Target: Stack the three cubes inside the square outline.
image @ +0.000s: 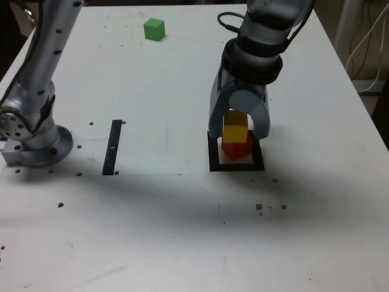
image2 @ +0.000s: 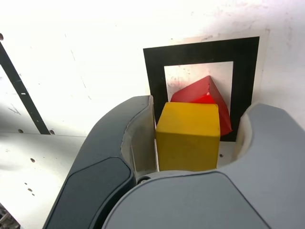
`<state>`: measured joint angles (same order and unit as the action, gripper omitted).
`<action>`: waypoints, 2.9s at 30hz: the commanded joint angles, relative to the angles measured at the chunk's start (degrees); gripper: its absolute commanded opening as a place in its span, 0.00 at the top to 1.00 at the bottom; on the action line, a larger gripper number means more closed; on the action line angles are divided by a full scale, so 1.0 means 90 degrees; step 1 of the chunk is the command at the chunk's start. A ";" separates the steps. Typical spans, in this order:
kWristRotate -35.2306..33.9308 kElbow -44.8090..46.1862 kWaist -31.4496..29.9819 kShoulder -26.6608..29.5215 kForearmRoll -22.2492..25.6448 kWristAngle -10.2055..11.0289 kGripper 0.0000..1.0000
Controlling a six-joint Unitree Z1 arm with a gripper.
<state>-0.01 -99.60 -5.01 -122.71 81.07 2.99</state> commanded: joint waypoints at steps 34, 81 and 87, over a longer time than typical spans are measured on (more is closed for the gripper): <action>0.2979 0.0221 0.3518 0.1522 0.0228 0.1137 0.01; 0.5613 -0.1580 0.7373 -0.0883 -0.0465 0.1616 0.08; 0.5691 -0.1614 0.7367 -0.1012 -0.0496 0.1476 0.10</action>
<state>51.08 -113.86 61.36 -130.99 76.81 16.48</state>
